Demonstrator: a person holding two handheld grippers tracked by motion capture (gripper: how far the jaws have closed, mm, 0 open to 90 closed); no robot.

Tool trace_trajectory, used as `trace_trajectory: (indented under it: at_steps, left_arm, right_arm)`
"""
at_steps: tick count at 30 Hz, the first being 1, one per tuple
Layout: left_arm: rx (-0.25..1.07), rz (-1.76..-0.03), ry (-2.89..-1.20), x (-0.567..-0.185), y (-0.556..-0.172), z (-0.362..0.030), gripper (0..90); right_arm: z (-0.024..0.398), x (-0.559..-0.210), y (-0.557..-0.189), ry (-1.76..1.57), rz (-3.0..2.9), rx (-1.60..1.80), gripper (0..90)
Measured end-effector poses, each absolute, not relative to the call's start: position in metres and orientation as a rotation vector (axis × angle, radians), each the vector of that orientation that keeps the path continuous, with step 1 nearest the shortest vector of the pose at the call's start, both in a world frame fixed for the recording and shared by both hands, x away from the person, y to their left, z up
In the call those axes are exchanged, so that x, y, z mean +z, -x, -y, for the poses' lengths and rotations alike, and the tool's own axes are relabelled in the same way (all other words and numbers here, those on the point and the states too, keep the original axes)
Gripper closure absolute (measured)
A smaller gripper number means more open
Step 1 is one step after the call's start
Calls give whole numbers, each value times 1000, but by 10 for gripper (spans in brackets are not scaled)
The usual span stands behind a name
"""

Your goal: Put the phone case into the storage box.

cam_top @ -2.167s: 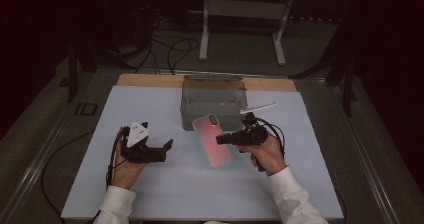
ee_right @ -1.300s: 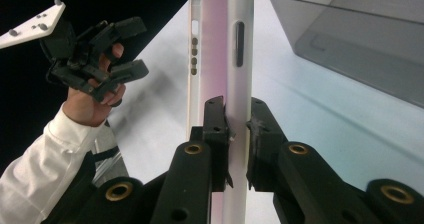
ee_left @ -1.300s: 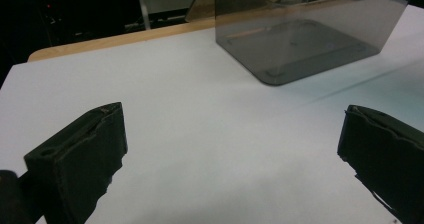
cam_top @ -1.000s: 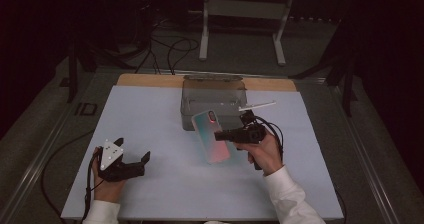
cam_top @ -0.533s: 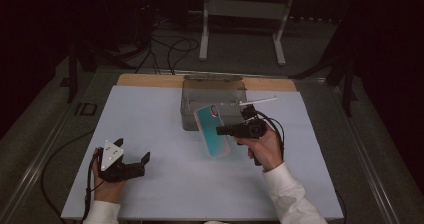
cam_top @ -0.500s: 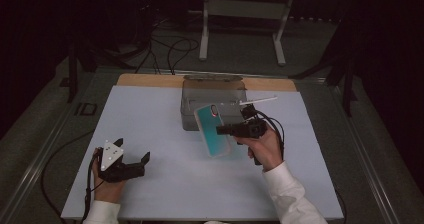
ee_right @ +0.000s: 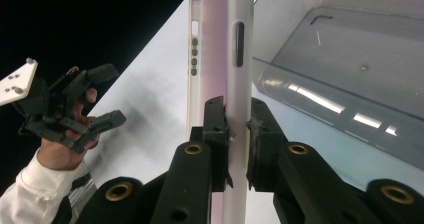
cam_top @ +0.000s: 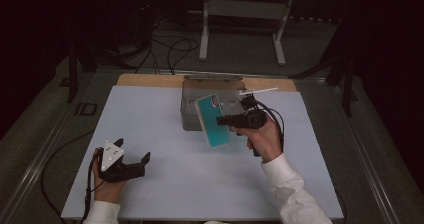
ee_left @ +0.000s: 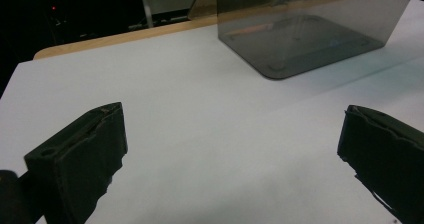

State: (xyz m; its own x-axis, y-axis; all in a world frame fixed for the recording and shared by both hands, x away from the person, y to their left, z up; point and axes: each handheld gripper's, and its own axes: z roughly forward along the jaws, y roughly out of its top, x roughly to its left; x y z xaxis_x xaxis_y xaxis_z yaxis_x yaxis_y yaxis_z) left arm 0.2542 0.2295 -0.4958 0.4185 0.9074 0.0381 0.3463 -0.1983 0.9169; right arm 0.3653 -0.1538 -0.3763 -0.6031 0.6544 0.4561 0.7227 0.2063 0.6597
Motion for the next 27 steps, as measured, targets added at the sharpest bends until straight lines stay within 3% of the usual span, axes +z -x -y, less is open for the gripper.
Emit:
trace_trajectory:
  at_steps: [27]
  left_arm:
    - [769, -1087, -1744, -495, -253, -231, 3]
  right_arm:
    - [148, -355, -388, 1494, 2376, -1376, 818]
